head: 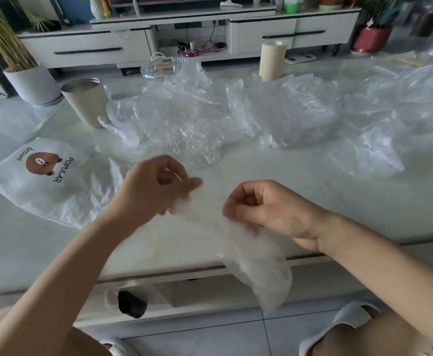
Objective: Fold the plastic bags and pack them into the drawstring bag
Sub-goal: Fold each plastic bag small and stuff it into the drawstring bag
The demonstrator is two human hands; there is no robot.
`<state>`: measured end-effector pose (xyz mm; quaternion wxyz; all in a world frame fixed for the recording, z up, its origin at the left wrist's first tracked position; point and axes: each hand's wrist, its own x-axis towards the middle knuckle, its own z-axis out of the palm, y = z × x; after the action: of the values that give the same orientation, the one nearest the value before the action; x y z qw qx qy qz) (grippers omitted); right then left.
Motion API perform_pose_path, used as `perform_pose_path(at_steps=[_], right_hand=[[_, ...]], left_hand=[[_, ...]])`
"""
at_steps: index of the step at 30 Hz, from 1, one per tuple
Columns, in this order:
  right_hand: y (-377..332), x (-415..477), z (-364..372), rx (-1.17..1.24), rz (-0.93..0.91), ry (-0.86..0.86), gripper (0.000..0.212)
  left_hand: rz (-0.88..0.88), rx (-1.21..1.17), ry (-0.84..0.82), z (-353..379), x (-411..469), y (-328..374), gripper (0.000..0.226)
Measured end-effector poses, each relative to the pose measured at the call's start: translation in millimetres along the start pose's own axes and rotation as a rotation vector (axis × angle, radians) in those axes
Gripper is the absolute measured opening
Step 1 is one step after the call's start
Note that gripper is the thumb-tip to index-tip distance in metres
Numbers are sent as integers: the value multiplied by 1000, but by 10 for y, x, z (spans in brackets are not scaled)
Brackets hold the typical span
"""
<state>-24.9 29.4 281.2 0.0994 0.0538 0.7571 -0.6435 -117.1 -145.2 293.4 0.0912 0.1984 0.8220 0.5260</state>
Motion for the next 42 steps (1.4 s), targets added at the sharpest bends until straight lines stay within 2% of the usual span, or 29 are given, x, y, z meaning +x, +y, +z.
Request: perform_pose_path(at_steps=[2, 3, 4, 6, 8, 11, 13, 14, 18, 22, 24, 26, 27, 29, 31, 33, 36, 38, 42], right_hand=[[-16, -38, -11, 67, -9, 51, 7], [-14, -51, -11, 101, -16, 92, 6], [-8, -60, -8, 126, -23, 133, 6], [5, -73, -1, 158, -37, 199, 7], [16, -91, -1, 164, -50, 240, 9], [11, -142, -4, 186, -22, 193, 26], [33, -154, -4, 204, 41, 111, 46], [41, -151, 1, 209, 65, 82, 47], [55, -102, -26, 201, 104, 107, 10], [43, -72, -171, 135, 108, 196, 11], [22, -75, -214, 110, 44, 214, 26], [6, -86, -206, 131, 34, 137, 48], [2, -91, -180, 140, 57, 87, 50], [20, -86, -126, 170, 82, 32, 35], [34, -56, -80, 246, 56, 58, 16], [48, -18, -85, 291, 36, 131, 10], [43, 5, -125, 319, 10, 168, 16], [44, -4, -135, 311, -16, 144, 23], [54, -9, -74, 99, -166, 184, 50]], left_hand=[[3, -146, 159, -56, 37, 7, 20], [-33, -245, 169, -58, 31, 10, 26], [-93, -333, 107, -31, 6, 9, 39], [-197, -420, -139, 102, -99, 8, 58], [-224, -450, -272, 282, -242, 43, 40], [-187, -458, -115, 427, -311, 59, 29], [-179, -464, -94, 421, -287, 50, 31], [-184, -474, -106, 403, -272, 58, 29], [-185, -479, -32, 349, -197, 89, 22], [-174, -436, 89, 273, -107, 70, 23], [-180, -407, 9, 275, -113, 65, 19], [-194, -383, -169, 319, -165, 79, 22], [-198, -353, -250, 352, -193, 77, 21], [-186, -243, -342, 420, -228, 69, 14], [-176, -182, -337, 449, -221, 58, 14], [-189, -211, -329, 437, -195, 46, 14], [-240, -299, -337, 403, -173, 38, 15], [-321, -406, -310, 415, -161, 28, 32], [-543, -670, -327, 466, -146, 33, 36]])
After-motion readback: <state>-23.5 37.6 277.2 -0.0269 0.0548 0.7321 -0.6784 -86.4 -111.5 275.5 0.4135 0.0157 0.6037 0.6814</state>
